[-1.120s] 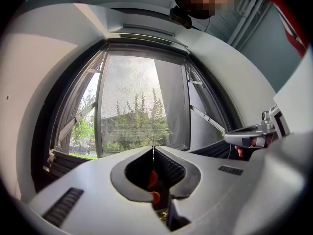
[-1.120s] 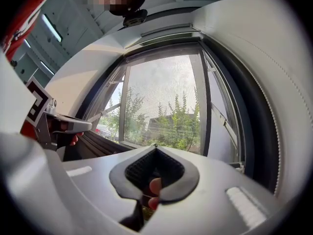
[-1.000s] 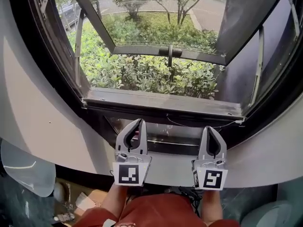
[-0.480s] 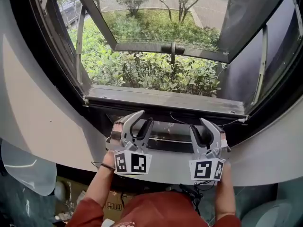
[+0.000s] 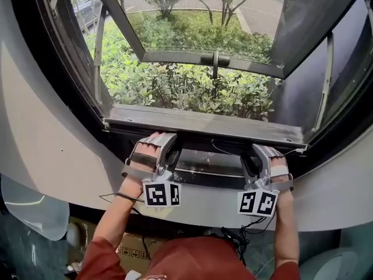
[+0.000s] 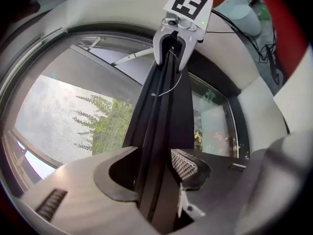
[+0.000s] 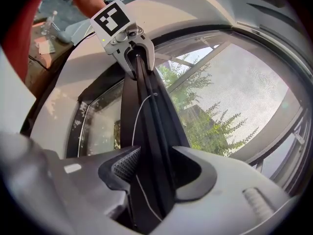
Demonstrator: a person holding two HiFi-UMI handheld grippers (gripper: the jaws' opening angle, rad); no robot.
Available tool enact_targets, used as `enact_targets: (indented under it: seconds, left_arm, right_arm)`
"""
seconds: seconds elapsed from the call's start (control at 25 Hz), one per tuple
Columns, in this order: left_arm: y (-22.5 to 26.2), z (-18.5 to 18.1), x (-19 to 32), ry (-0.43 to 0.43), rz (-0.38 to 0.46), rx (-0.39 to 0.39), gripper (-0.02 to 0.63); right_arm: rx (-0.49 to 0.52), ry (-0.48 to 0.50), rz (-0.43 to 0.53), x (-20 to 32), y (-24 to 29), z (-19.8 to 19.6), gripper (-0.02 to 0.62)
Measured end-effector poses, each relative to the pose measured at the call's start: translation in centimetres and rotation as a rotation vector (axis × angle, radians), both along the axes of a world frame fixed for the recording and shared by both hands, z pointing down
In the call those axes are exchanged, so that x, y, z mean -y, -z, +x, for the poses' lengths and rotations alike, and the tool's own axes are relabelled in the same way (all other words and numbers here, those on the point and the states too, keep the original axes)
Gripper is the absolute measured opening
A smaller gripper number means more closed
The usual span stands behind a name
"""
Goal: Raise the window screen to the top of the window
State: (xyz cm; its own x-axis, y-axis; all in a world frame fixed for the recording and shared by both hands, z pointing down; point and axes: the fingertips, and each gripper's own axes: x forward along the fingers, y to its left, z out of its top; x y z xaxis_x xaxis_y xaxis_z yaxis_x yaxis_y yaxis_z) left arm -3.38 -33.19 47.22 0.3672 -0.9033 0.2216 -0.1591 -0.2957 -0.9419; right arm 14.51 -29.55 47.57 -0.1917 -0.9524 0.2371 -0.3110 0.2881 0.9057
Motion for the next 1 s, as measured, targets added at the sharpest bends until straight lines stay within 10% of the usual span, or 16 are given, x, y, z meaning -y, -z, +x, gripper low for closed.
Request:
enact_targets:
  seconds: [0.32,1.0]
  left_arm:
    - [-0.7,-0.3,-0.4,-0.044,-0.058,0.161,0.19]
    - [0.6,-0.1,-1.0,-0.094,-0.134,-0.013,0.174]
  right_arm:
    - [0.008,0.045,-0.009,-0.2,0.1,-0.2,0.202]
    - [0.06,0.046,0.004,-0.7,1.4,-0.1,0.15]
